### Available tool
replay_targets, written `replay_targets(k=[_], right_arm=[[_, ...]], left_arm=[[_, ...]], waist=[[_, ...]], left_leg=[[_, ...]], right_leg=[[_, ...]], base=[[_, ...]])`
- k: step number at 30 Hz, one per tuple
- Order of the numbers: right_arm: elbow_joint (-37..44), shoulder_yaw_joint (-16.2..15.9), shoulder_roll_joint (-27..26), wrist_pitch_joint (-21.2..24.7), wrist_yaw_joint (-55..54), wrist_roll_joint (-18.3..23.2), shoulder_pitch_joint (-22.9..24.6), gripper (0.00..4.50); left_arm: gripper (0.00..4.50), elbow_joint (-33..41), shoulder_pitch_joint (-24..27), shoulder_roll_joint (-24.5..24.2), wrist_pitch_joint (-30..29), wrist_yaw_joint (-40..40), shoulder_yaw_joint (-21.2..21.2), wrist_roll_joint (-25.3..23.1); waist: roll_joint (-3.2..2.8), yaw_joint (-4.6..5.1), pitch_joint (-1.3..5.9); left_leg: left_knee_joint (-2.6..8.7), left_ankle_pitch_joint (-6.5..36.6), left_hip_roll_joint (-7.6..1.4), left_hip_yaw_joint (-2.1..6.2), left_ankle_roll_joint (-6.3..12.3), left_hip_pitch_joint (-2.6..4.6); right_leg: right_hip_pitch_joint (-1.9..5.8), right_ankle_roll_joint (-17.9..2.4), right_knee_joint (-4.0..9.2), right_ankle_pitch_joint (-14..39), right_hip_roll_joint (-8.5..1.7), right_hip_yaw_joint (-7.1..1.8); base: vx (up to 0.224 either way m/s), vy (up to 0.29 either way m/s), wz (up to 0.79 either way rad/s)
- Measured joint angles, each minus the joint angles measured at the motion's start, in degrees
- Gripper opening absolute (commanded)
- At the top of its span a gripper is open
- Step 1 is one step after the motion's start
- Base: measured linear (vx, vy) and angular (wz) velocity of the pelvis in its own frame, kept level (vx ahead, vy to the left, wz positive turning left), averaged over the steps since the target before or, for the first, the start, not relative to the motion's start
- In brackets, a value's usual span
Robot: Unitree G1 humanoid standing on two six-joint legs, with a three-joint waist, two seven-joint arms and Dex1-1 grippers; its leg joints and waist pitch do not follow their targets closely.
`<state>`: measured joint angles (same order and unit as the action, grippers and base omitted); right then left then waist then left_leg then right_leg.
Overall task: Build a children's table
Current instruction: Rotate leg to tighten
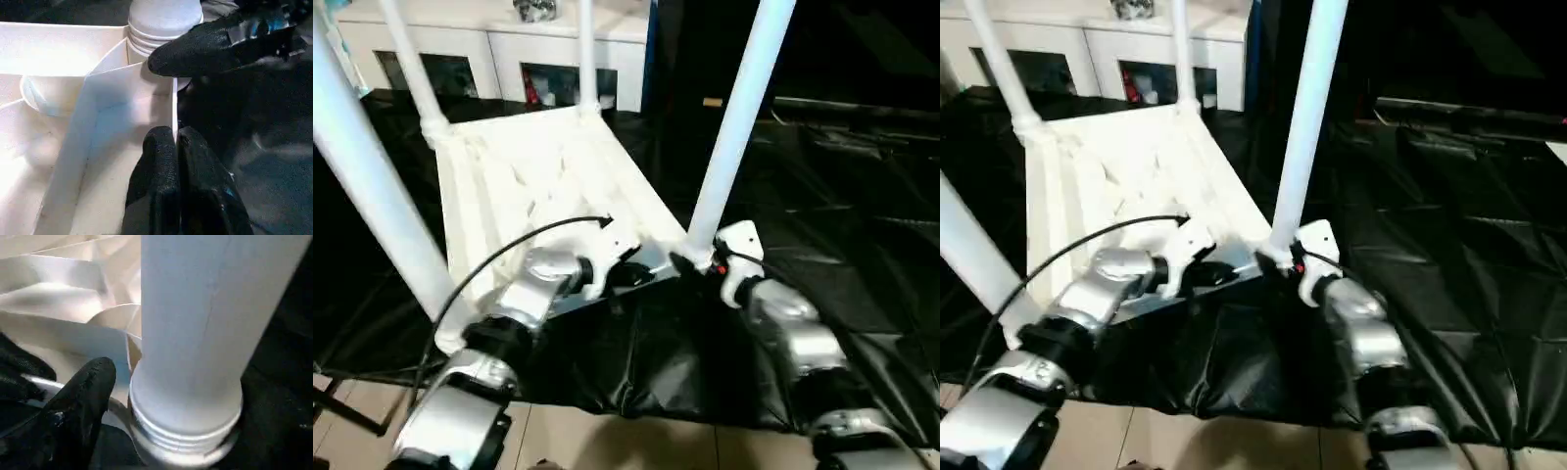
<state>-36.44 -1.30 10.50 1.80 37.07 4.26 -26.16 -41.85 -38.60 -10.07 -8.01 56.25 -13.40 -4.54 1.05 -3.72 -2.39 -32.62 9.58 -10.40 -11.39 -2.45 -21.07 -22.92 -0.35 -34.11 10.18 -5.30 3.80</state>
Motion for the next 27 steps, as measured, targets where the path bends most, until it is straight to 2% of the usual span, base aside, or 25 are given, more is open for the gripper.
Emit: replay_targets(k=[4, 7, 10, 16, 19, 27], right_arm=[[2.93, -3.03, 6.29, -0.03, 14.97, 2.08, 1.65, 3.9], [3.92, -4.02, 8.7, 0.51, 21.35, 3.03, 1.93, 3.9], [4.97, -5.28, 11.39, 1.84, 28.08, 4.63, 2.12, 3.65], [7.1, -6.16, 13.25, 3.87, 34.01, 6.07, 2.95, 3.16], [7.7, -7.1, 13.58, 4.37, 35.05, 6.33, 3.12, 2.88], [9.12, -6.96, 12.84, 4.05, 34.26, 6.24, 4.38, 2.75]], left_arm=[[0.0, 2.32, 1.12, -3.67, 1.1, 8.5, -1.09, 1.49], [0.0, 3.15, 1.73, -5.21, 1.72, 12.27, -1.51, 2.17], [0.0, 3.38, 2.0, -6.84, 2.37, 16.12, -2.15, 2.95], [0.0, 4.79, 2.76, -8.62, 2.13, 20.89, -2.84, 3.82], [0.0, 5.15, 2.9, -8.97, 2.12, 21.91, -3.04, 3.89], [0.0, 4.87, 2.92, -8.93, 2.45, 21.67, -3.18, 4.11]], waist=[[0.02, -1.33, -0.02], [0.07, -1.76, -0.05], [0.12, -2.23, -0.08], [0.15, -2.96, -0.1], [0.15, -3.03, -0.1], [0.2, -3.2, -0.11]], left_leg=[[0.1, 0.01, -0.01, -0.01, 0.01, -0.08], [0.07, 0.02, -0.01, -0.04, 0.03, -0.14], [0.03, 0.02, -0.02, -0.04, 0.03, -0.15], [0.01, 0.02, -0.03, -0.04, 0.01, -0.15], [0.01, 0.02, -0.03, -0.04, 0.01, -0.18], [0.0, 0.01, -0.04, -0.04, 0.01, -0.18]], right_leg=[[-0.05, 0.05, 0.07, 0.04, 0.0, 0.04], [-0.08, 0.05, 0.07, 0.04, 0.0, 0.03], [-0.08, 0.04, 0.06, 0.04, 0.0, 0.03], [-0.08, 0.03, 0.04, 0.03, 0.0, 0.02], [-0.09, 0.02, 0.04, 0.03, 0.0, 0.02], [-0.07, 0.03, 0.03, 0.03, -0.01, 0.03]], base=[[0.0, 0.0, 0.0], [0.0, 0.0, 0.0], [0.0, 0.0, 0.0], [0.0, 0.0, 0.0], [0.0, 0.0, 0.0], [0.0, 0.0, 0.0]])
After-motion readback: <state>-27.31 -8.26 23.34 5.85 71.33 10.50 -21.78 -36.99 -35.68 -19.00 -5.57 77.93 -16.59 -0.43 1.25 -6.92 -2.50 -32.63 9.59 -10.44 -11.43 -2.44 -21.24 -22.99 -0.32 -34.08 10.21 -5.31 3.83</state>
